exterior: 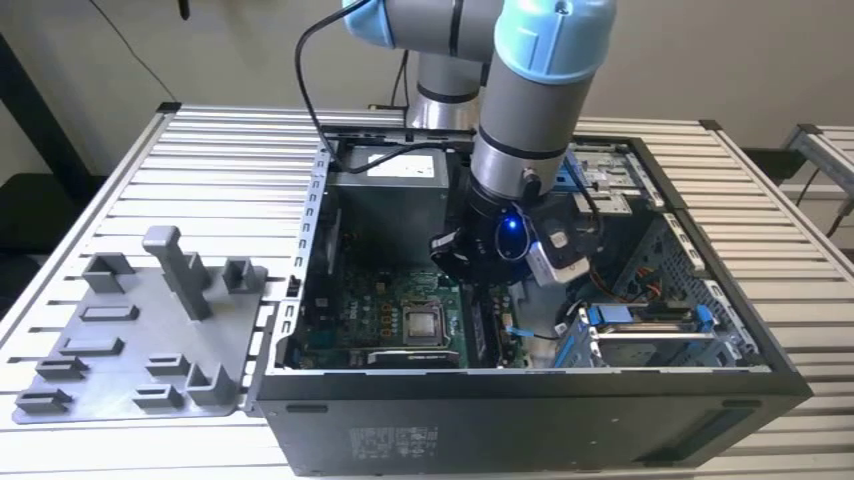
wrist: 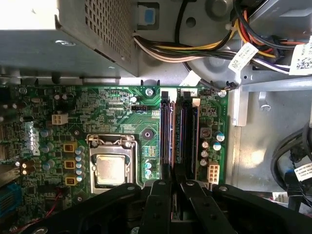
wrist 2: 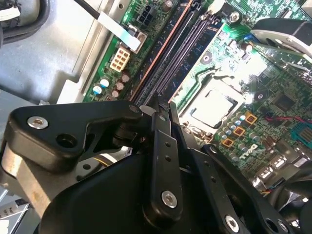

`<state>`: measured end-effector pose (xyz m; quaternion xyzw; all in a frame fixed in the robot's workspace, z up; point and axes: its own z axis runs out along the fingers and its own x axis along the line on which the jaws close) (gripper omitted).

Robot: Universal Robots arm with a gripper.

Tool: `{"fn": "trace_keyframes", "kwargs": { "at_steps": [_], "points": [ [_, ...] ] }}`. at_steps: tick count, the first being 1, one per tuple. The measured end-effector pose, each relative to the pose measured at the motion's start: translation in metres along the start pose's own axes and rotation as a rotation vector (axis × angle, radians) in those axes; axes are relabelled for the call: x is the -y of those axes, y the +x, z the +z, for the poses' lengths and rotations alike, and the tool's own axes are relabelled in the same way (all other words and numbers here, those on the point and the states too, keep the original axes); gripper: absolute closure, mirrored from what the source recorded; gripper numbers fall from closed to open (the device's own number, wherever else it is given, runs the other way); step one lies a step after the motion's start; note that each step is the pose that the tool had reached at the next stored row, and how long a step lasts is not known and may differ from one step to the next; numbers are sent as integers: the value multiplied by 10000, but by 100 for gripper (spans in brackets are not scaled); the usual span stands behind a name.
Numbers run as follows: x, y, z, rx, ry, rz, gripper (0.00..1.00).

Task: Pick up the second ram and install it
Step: 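Insert the second ram into the second slot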

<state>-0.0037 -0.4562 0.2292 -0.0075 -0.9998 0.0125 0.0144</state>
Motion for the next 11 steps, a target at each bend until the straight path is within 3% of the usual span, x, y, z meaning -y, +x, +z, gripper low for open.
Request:
{"fn": "trace_keyframes", "kwargs": {
  "at_steps": [11],
  "points": [
    [34, -3, 21, -5, -3, 153, 86]
  ]
}}
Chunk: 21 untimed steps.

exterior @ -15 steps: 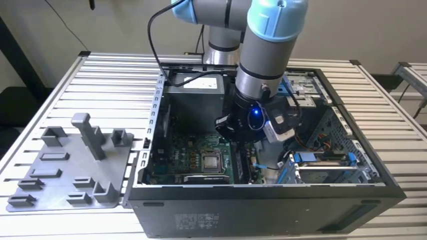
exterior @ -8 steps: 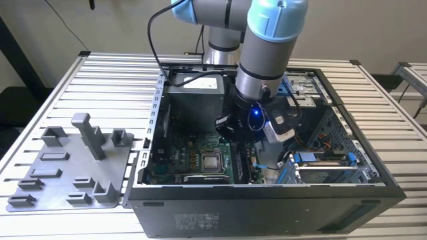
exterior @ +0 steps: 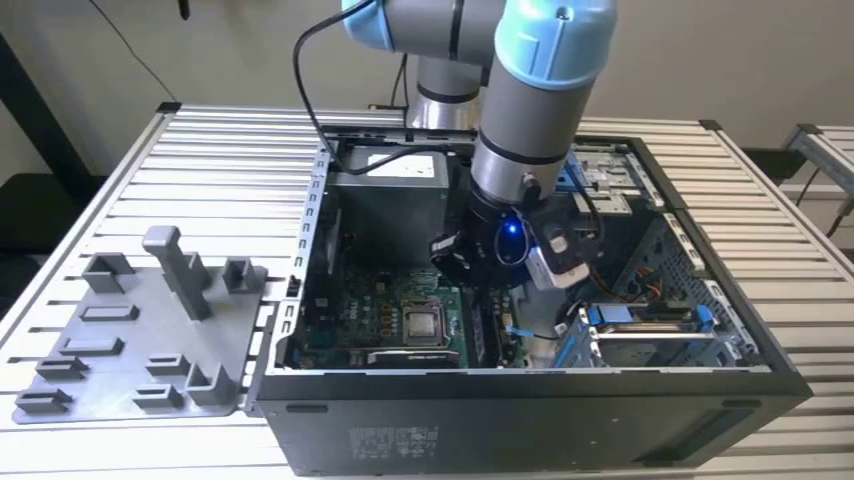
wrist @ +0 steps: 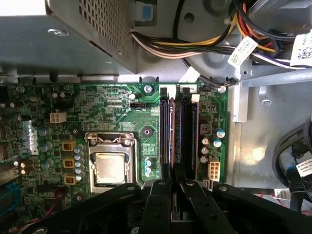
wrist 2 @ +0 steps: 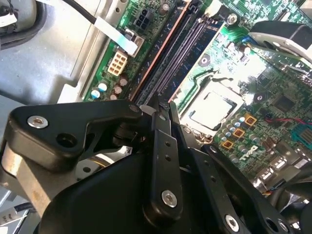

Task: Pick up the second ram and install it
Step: 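Insert the second ram into the second slot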

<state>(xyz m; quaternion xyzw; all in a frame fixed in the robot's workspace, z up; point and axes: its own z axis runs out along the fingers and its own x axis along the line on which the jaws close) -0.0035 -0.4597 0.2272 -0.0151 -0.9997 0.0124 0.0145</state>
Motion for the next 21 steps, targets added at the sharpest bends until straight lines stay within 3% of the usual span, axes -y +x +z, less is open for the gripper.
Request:
{"fn": "trace_keyframes", "kwargs": {
  "at_steps": [21],
  "points": [
    [0, -5, 43, 0, -2, 2, 86]
  ]
}}
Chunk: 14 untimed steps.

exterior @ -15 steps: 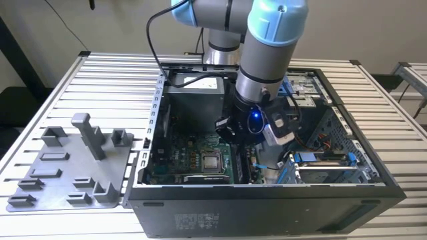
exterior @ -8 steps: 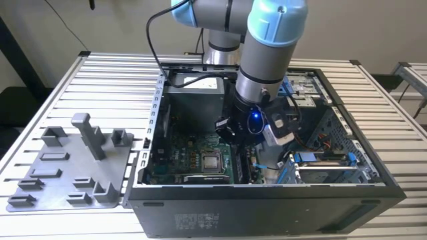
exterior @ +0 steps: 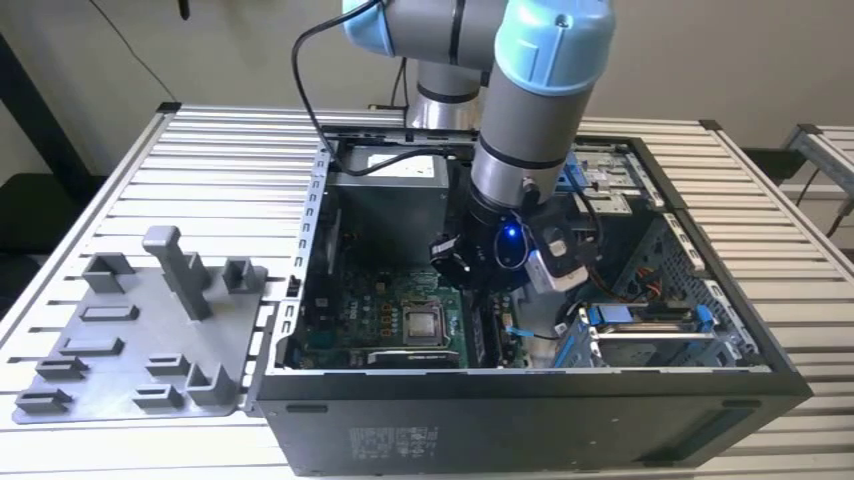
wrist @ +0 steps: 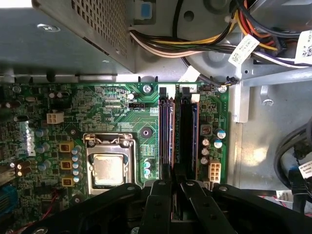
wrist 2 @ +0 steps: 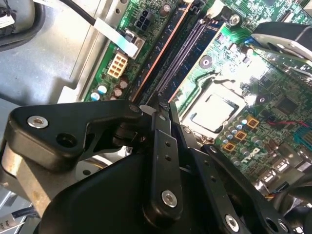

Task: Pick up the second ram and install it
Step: 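Insert the second ram into the second slot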

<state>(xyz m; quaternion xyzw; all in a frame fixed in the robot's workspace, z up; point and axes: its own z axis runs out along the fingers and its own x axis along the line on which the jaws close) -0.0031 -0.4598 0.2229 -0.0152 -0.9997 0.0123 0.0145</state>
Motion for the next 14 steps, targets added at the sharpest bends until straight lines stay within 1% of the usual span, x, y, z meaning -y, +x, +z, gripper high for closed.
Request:
{"fn": "trace_keyframes", "kwargs": {
  "at_steps": [12, 14],
  "points": [
    [0, 0, 6, 0, 0, -2, 86],
    [0, -1, 6, 10, 1, -26, 86]
  ]
}}
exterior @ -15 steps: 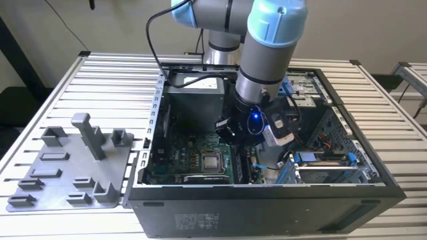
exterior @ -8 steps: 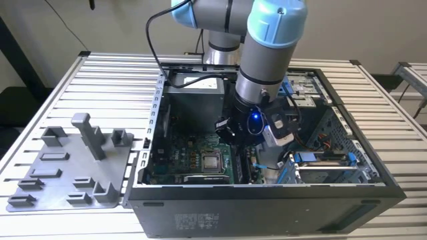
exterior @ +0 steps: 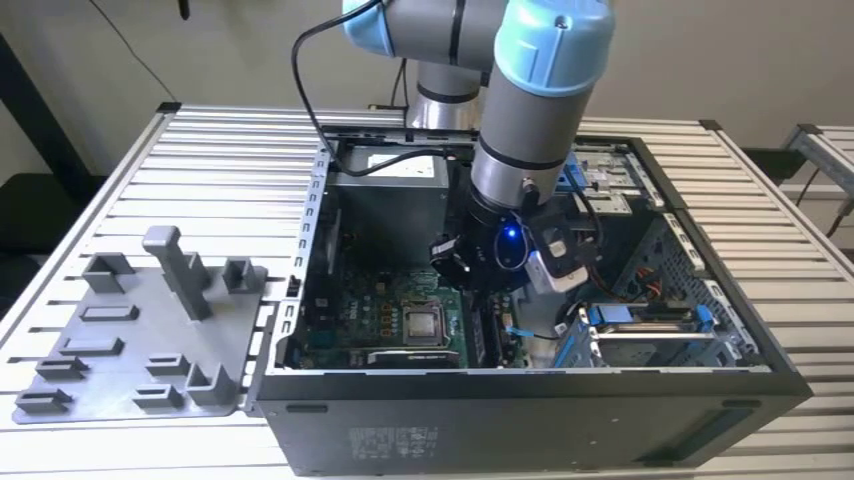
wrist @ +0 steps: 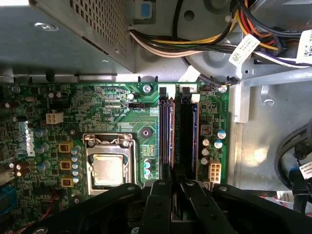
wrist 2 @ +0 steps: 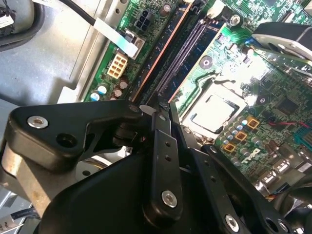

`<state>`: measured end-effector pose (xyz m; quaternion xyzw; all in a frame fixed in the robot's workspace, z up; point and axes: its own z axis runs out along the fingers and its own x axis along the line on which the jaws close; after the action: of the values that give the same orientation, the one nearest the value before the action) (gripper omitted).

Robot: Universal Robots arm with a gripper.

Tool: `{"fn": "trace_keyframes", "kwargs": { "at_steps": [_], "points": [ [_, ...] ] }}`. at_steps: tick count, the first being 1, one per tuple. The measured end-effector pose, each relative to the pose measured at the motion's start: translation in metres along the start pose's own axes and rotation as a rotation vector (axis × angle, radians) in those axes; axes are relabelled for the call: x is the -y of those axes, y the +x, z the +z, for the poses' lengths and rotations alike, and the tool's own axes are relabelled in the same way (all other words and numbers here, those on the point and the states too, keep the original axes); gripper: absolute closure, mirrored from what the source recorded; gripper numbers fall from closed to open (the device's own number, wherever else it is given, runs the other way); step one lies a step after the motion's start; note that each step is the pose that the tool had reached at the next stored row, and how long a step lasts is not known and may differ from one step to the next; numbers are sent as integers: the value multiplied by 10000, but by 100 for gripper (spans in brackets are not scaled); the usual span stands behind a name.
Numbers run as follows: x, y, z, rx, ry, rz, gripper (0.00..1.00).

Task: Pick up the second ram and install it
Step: 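Insert the second ram into the second slot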

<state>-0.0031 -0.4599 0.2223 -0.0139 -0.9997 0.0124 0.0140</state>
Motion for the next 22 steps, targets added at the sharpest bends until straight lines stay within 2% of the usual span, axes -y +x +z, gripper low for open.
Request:
{"fn": "trace_keyframes", "kwargs": {
  "at_steps": [22],
  "points": [
    [-1, -1, 26, 20, -28, -254, 86]
  ]
}}
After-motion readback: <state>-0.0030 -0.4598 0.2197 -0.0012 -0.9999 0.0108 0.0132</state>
